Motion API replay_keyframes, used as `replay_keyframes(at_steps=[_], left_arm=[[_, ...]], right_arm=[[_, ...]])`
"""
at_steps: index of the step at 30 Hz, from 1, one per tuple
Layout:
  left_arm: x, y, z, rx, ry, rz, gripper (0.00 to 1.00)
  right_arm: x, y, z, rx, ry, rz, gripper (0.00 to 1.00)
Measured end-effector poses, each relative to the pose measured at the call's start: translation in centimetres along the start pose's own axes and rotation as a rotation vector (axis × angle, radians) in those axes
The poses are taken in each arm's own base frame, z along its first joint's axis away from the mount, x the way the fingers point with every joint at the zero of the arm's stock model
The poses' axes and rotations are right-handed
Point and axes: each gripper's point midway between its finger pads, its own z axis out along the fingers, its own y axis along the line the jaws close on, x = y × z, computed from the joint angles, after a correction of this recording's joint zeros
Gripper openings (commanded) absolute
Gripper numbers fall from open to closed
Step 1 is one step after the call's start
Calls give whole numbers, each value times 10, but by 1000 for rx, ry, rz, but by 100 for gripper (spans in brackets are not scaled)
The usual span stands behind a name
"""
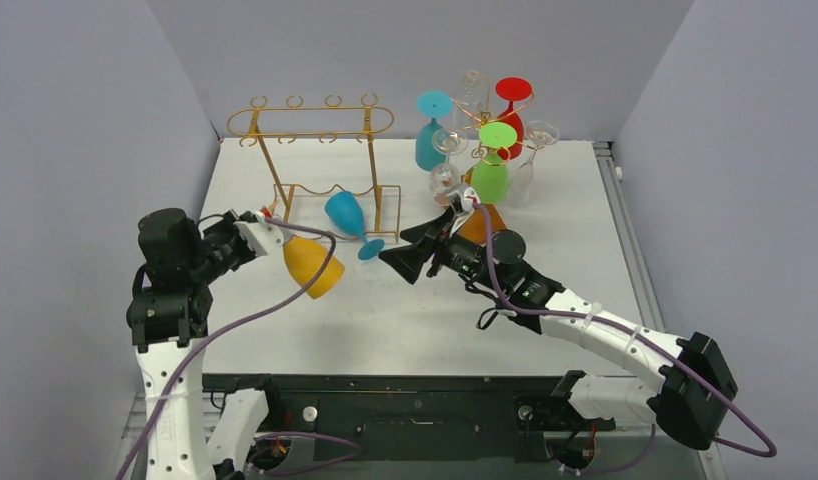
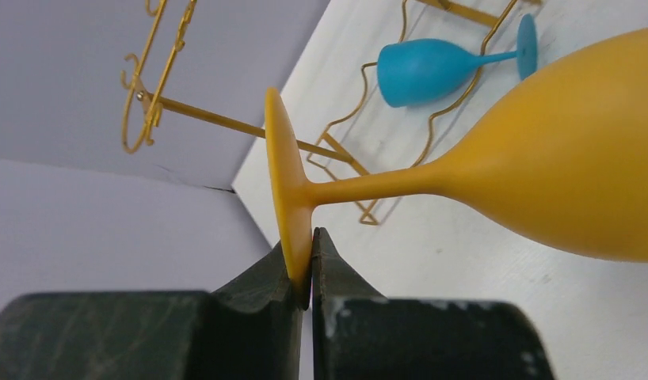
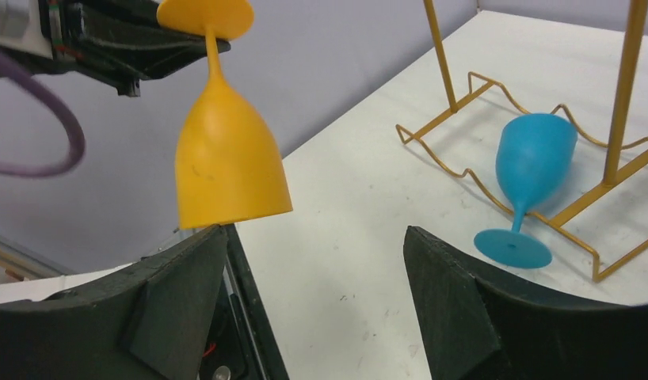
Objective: Place the wine glass upside down on the wine glass rack
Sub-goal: Turn the wine glass upside down at the wine rack.
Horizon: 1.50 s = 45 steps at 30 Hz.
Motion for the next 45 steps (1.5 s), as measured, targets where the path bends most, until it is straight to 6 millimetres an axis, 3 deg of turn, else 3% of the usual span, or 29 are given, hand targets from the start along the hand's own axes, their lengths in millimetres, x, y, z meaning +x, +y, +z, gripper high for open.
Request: replay_keyframes(at_steps=[4,9,17,24,28,32,39,42,43,44,45], left_arm=[[-2,8,-2,-63,-38,260,0],[-19,30,0,-157,-98,437,0],[-46,42,-12,-246,-180,593,0],[-53,39,-12,-237,-208,662,0],[-53,39,-9,-226,-214,682,0],[-50,37,-5,-209,-214,675,0],[-54,36,-5,-199,-233,666,0],[-57,38,-7,-204,-239,664,0],[-57,38,-7,-203,-240,662,3],[-57,38,-6,-202,-240,660,16],[-57,38,-6,-201,-239,658,35]], right_arm=[[-10,0,5,-21,-3,-27,79],[-32,21,58,-185,-33,-26,80],[-12,30,128,-433,-41,147,81],[-12,53,137,-484,-13,44,81],[3,66,140,-499,46,-22,81],[22,65,147,-459,127,-109,82],[31,57,155,-396,167,-196,82],[37,57,162,-393,172,-205,75],[39,57,163,-391,174,-204,73],[39,57,165,-386,173,-203,71],[40,57,167,-382,170,-203,69]])
